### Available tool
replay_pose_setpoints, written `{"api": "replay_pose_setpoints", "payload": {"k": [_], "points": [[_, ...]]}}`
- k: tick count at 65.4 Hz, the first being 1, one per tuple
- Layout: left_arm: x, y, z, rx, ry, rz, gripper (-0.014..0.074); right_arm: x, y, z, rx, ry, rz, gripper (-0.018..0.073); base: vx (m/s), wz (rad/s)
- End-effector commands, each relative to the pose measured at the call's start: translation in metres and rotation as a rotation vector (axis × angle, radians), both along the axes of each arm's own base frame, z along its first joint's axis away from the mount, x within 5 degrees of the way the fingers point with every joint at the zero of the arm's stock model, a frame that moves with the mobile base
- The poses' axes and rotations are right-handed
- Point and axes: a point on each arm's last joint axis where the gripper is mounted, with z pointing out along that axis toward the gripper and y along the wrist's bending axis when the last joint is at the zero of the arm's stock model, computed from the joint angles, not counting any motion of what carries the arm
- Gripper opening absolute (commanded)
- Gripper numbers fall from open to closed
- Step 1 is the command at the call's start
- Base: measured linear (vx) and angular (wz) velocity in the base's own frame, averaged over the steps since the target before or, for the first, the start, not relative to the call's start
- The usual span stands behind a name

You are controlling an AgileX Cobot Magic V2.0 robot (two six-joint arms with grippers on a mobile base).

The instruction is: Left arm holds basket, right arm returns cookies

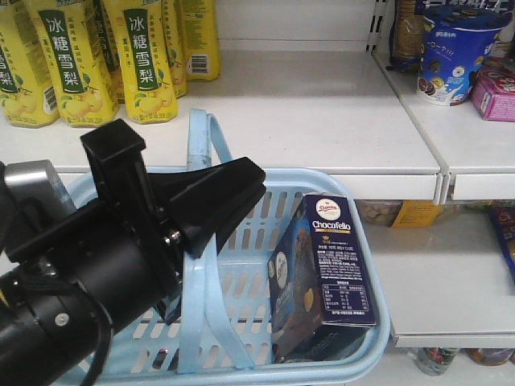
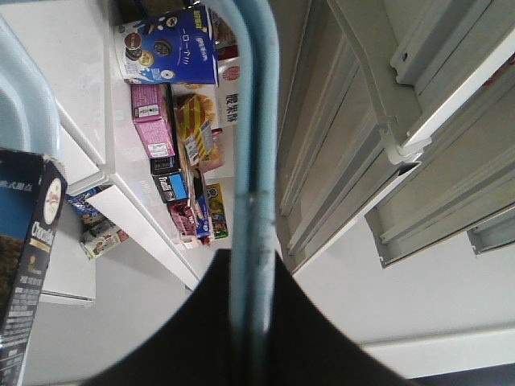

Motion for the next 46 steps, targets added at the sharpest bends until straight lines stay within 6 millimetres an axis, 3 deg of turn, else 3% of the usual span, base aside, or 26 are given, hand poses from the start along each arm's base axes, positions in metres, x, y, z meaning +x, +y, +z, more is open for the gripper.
{"api": "replay_pose_setpoints", "payload": {"k": [1,11,30,39,46], "points": [[-0.001,0.007,0.023,-0.076,-0.101,0.042,-0.0008,0.009,-0.001,0.041,-0.031,-0.055,-0.013,-0.0003,0.00,0.00],[-0.001,0.007,0.023,-0.076,-0.101,0.042,-0.0008,0.021,-0.002,0.072,-0.046,-0.044,-0.015,-0.0003,0.00,0.00],[-0.001,0.007,0.023,-0.076,-0.101,0.042,-0.0008,0.026,-0.002,0.075,-0.076,-0.034,-0.013,0.0036,0.00,0.00],[-0.001,0.007,0.023,-0.076,-0.101,0.042,-0.0008,0.026,-0.001,0.074,-0.048,-0.032,-0.010,0.0205,0.00,0.00],[-0.001,0.007,0.023,-0.076,-0.101,0.042,-0.0008,0.026,-0.001,0.074,-0.048,-0.032,-0.010,0.0429,0.00,0.00]]}}
